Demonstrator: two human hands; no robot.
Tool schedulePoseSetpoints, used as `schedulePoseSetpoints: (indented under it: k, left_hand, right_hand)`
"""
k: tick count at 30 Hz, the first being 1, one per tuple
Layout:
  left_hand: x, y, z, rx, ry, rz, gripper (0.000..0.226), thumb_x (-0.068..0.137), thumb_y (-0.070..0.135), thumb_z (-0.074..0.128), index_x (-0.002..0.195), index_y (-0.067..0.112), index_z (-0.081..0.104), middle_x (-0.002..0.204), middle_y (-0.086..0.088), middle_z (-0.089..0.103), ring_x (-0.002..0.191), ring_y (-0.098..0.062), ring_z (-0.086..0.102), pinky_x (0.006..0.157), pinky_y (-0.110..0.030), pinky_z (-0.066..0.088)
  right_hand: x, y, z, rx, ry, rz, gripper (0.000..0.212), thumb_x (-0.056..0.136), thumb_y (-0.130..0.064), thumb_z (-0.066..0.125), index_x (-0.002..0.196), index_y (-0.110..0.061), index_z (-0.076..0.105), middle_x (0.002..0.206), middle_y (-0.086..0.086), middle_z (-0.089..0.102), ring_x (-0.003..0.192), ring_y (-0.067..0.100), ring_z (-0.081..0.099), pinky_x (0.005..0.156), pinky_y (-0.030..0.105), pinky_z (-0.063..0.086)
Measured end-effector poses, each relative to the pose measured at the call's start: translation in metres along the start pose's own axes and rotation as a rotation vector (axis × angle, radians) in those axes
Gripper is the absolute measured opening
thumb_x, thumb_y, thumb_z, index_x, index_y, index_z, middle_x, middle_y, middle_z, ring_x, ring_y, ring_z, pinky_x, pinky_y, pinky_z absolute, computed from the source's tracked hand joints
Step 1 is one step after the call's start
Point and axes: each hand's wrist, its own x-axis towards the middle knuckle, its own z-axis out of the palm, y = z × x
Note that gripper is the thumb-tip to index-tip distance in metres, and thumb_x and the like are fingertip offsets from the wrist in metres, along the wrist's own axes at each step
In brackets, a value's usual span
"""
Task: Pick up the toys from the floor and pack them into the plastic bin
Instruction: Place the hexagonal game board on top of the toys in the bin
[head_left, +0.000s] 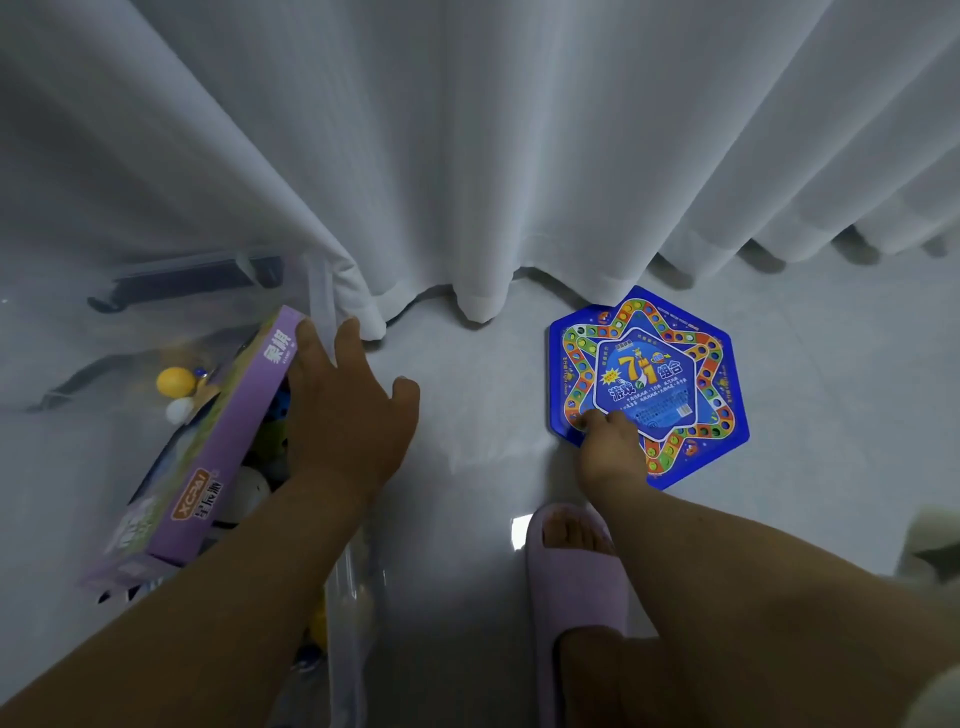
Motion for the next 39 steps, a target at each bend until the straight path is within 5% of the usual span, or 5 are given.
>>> schedulePoseSetpoints:
  k: [18,31,39]
  left_hand:
    - [-0.001,0.006,-0.003,0.007,-0.007,-0.003,0.066,0.088,0.033,0.056,0.146,0.019,0.028,0.157,-0.014,0.008,0.141,-0.038,0.02,0.104,-0.047,0.035]
    - [0.001,0.008,-0.002,0.014,0.01,-0.003,0.064,0.086,0.032,0.058,0.143,0.017,0.032,0.156,-0.016,0.012,0.138,-0.039,0.024,0.102,-0.048,0.036]
    - [0.004,0.007,0.0,0.022,0.014,-0.003,0.063,0.087,0.034,0.058,0.142,0.017,0.033,0.155,-0.015,0.013,0.137,-0.039,0.025,0.1,-0.047,0.039]
  right_hand:
    - [-0.004,0.029,0.004,0.263,0.105,0.37,0.039,0.09,-0.021,0.058,0.127,-0.014,0.048,0.124,0.015,0.051,0.121,0.032,0.044,0.093,0.048,0.045]
    - [-0.003,0.02,0.006,-0.084,-0.022,0.0,0.037,0.087,-0.018,0.058,0.122,-0.011,0.049,0.123,0.011,0.052,0.115,0.028,0.049,0.091,0.041,0.047]
    - [-0.024,0.009,0.014,-0.109,-0.161,-0.327,0.051,0.082,-0.037,0.066,0.127,-0.019,0.049,0.128,0.003,0.053,0.117,0.023,0.049,0.096,0.035,0.043]
